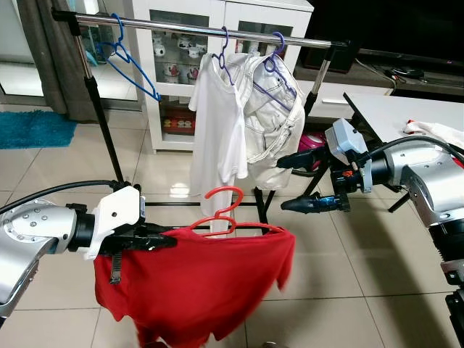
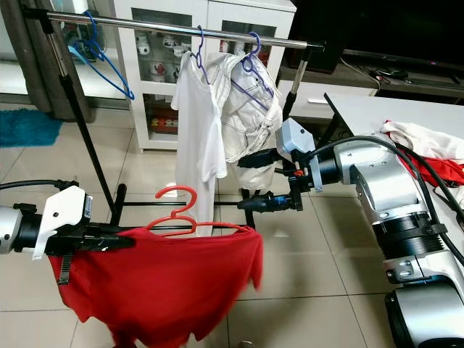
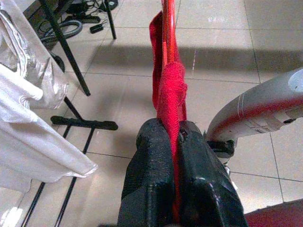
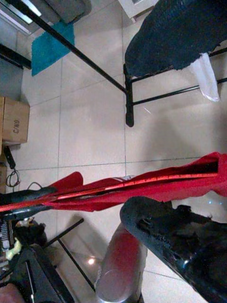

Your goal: Hang hanger

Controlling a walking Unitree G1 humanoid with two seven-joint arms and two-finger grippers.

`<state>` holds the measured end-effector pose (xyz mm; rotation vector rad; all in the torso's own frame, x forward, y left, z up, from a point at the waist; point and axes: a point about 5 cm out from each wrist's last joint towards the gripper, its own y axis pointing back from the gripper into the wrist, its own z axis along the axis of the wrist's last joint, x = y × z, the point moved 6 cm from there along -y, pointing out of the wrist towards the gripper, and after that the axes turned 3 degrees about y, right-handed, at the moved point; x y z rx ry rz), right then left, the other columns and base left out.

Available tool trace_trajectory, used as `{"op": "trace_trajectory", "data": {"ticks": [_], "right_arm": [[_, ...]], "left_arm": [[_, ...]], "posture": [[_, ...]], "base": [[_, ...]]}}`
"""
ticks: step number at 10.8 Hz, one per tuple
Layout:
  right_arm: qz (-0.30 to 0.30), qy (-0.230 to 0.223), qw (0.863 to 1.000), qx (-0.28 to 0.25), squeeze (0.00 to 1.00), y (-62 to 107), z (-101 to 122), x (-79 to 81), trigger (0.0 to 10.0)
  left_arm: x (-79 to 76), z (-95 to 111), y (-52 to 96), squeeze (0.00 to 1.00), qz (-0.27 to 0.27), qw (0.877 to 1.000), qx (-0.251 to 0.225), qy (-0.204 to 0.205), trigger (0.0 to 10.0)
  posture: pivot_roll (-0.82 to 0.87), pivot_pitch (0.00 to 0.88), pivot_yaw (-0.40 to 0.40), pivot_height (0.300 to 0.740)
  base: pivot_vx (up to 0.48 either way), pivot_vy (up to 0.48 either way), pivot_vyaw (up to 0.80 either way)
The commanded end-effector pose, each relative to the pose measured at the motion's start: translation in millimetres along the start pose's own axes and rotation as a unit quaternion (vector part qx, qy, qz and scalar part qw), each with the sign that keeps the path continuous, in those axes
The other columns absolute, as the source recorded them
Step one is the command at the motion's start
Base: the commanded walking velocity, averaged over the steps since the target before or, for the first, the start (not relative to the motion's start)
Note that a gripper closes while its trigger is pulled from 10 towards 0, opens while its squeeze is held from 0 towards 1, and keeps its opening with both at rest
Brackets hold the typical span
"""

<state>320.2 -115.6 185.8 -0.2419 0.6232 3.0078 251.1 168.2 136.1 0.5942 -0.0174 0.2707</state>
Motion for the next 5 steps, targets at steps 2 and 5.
{"op": "trace_trajectory", "data": {"ticks": [2,5], "right_arm": [[-0.098,-0.029,0.992,-0.074,0.00,-29.6,14.1,-13.3,10.0],[-0.073,-0.035,0.993,-0.083,0.00,-31.8,15.2,-5.3,10.0]], "left_arm": [[23.5,32.2,20.5,0.00,0.083,0.994,-0.069,-0.033,0.0],[25.4,34.5,22.5,0.00,0.086,0.993,-0.068,-0.038,0.0]], "posture": [[-0.06,0.000,-0.100,0.740],[-0.05,0.000,-0.094,0.740]], "base": [[0.000,0.000,0.00],[0.000,0.000,0.00]]}}
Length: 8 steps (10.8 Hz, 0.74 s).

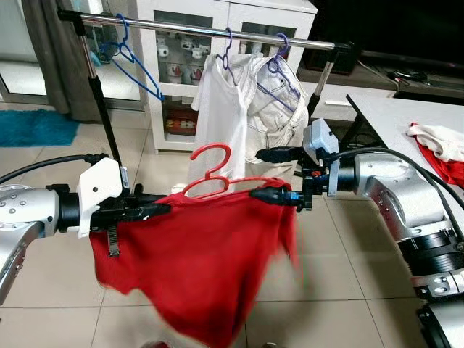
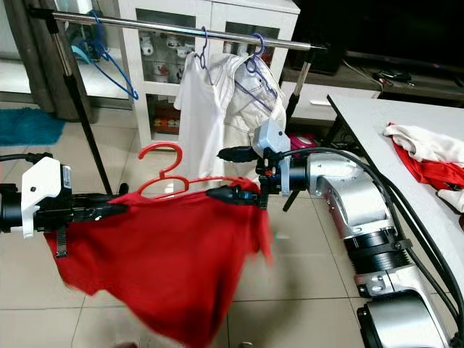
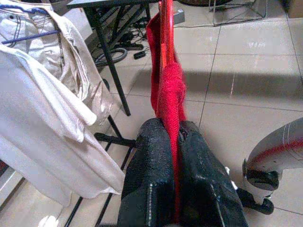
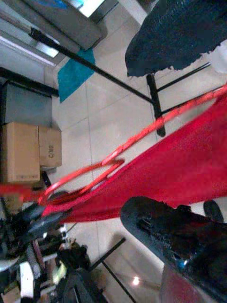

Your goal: Hang hanger

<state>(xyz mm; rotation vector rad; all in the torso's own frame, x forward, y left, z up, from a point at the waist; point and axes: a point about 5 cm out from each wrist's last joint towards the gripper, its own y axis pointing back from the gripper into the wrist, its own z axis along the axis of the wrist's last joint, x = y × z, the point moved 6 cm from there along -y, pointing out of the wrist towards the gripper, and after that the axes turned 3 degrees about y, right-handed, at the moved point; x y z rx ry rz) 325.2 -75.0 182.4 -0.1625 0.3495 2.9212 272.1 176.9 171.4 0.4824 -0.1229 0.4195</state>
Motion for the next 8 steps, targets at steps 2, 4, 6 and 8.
{"op": "trace_trajectory", "data": {"ticks": [2,4,6,8], "right_arm": [[-0.003,0.009,1.000,-0.026,0.00,0.7,14.6,0.3,10.0],[0.041,0.020,0.999,-0.027,0.00,-14.4,20.9,9.6,10.0],[0.065,0.011,0.998,-0.015,0.00,-27.3,16.7,17.1,4.5],[0.066,0.006,0.998,-0.004,0.00,-33.2,10.4,16.5,0.0]], "left_arm": [[-2.8,11.9,-0.7,0.00,-0.006,1.000,-0.017,-0.016,0.0],[-3.6,11.4,-5.5,0.00,-0.025,0.999,-0.007,-0.023,0.0],[-2.4,13.8,-7.9,0.00,-0.028,0.999,-0.006,-0.031,0.0],[-3.1,16.6,-9.6,0.00,-0.032,0.999,-0.008,-0.035,0.0]], "posture": [[-0.05,0.000,-0.093,0.740],[-0.05,0.000,-0.087,0.740],[-0.04,0.000,-0.093,0.740],[-0.03,0.000,-0.094,0.740]], "base": [[0.000,0.000,0.00],[0.000,0.000,0.00],[0.000,0.000,0.00],[0.000,0.000,0.00]]}}
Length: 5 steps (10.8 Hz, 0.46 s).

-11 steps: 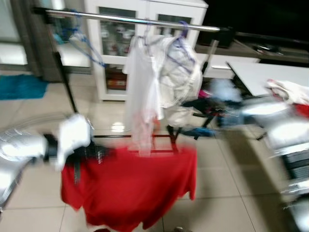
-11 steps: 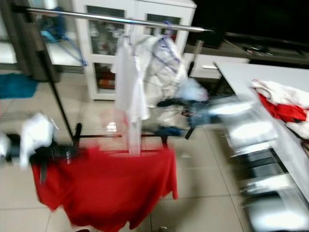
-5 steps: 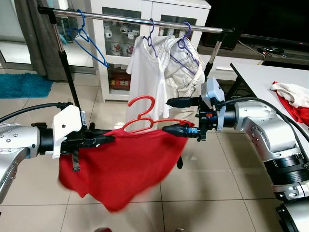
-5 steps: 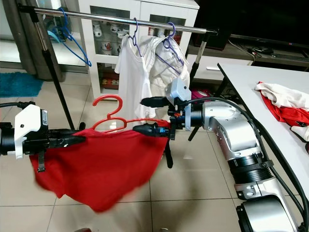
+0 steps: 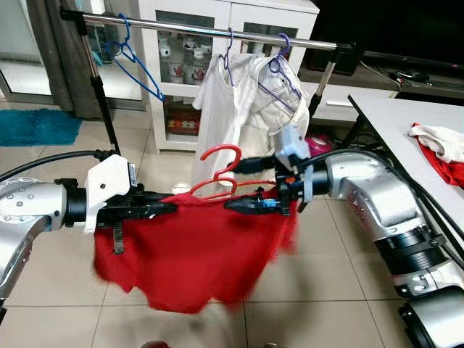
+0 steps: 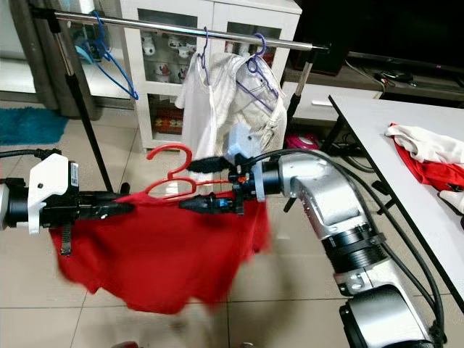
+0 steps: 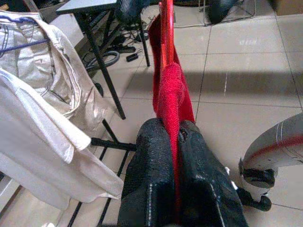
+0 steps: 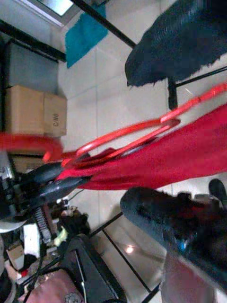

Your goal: Hang hanger

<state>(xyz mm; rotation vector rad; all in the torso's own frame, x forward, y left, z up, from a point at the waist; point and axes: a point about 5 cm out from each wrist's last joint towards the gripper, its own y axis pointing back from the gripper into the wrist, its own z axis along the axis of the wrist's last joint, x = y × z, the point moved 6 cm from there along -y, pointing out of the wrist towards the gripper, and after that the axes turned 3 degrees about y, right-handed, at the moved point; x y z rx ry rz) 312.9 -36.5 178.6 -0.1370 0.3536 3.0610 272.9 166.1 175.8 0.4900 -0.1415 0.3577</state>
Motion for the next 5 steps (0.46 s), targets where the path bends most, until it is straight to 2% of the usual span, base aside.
{"op": "trace_trajectory", "data": {"ticks": [1,5], "right_arm": [[0.002,0.008,1.000,0.005,0.00,-0.2,2.7,-1.9,0.0],[-0.006,0.010,1.000,-0.010,0.00,-6.0,6.9,-4.0,0.0]], "left_arm": [[-0.5,7.5,-2.6,0.00,-0.008,1.000,-0.006,-0.019,0.0],[-3.8,6.1,-3.6,0.00,-0.019,1.000,-0.005,-0.014,0.0]], "posture": [[-0.03,0.000,-0.094,0.740],[-0.03,0.000,-0.093,0.740]], "base": [[0.000,0.000,0.00],[0.000,0.000,0.00]]}}
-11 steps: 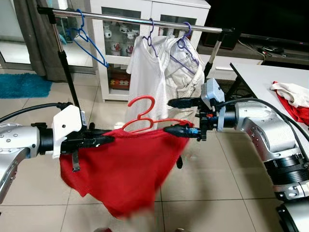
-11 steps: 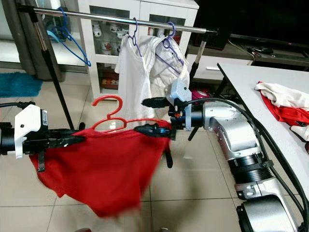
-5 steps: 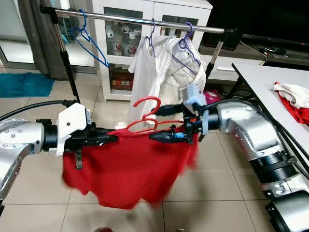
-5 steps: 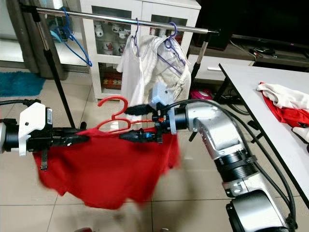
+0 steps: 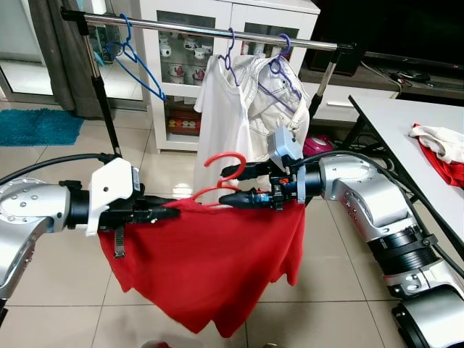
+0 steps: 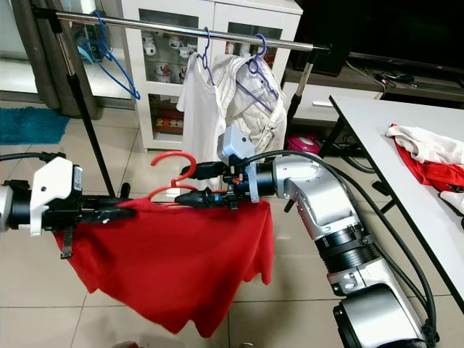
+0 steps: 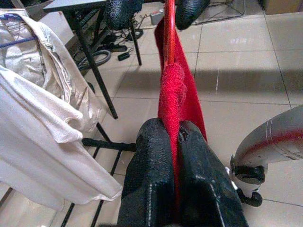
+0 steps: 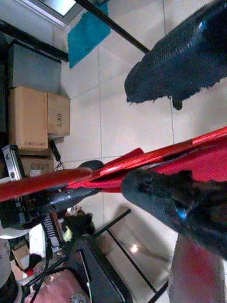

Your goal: Hang hanger

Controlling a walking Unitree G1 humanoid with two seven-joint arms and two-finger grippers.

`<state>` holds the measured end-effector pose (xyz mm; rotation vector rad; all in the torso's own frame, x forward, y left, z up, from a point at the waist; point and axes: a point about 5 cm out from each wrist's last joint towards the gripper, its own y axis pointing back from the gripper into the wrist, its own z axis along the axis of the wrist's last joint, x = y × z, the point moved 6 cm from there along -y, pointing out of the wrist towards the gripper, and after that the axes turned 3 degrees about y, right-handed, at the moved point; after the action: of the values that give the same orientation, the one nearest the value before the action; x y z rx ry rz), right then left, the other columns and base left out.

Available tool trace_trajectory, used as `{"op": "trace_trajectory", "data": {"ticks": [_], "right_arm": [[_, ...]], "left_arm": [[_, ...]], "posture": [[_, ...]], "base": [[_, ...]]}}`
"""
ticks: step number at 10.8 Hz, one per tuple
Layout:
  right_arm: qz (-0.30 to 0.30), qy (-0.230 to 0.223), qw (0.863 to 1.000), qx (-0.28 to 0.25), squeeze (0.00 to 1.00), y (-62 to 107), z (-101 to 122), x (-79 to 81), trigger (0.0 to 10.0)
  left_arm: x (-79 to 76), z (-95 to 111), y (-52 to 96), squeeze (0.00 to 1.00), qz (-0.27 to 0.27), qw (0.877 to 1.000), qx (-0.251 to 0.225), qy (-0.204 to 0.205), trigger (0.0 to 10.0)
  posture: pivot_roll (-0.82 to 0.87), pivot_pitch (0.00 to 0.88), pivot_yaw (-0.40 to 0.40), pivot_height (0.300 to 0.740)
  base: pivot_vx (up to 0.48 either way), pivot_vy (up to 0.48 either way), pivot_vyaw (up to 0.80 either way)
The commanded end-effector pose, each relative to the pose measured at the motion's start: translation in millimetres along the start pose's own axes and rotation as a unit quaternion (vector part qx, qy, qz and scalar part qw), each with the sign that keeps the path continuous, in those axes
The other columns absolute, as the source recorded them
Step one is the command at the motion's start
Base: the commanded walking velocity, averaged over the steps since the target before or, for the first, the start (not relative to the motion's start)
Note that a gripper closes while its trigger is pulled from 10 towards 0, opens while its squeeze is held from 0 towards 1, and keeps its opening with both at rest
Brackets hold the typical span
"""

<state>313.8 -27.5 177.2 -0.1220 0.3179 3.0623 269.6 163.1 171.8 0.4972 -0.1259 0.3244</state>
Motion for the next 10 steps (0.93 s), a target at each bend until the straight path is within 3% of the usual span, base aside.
{"op": "trace_trajectory", "data": {"ticks": [1,6,9,10], "right_arm": [[-0.004,0.015,1.000,-0.002,0.00,2.1,7.3,-2.3,0.0],[-0.013,-0.011,1.000,-0.008,0.00,3.9,-8.4,9.4,0.0],[-0.019,-0.021,1.000,-0.014,0.00,2.9,-14.0,16.9,0.0],[-0.022,-0.024,0.999,-0.017,0.00,2.3,-15.0,19.2,0.0]], "left_arm": [[2.4,8.6,0.0,0.00,0.002,1.000,-0.011,-0.017,0.0],[12.7,7.8,9.0,0.00,0.030,0.999,-0.011,-0.013,0.0],[12.5,8.3,6.6,0.00,0.034,0.999,-0.021,-0.010,0.0],[16.6,9.0,3.8,0.00,0.051,0.998,-0.029,-0.020,1.0]], "posture": [[-0.03,0.000,-0.092,0.740],[-0.02,0.000,-0.086,0.740],[-0.01,0.000,-0.076,0.740],[-0.02,0.000,-0.073,0.740]], "base": [[0.000,0.000,0.00],[0.000,0.000,0.00],[0.000,0.000,0.00],[0.000,0.000,0.00]]}}
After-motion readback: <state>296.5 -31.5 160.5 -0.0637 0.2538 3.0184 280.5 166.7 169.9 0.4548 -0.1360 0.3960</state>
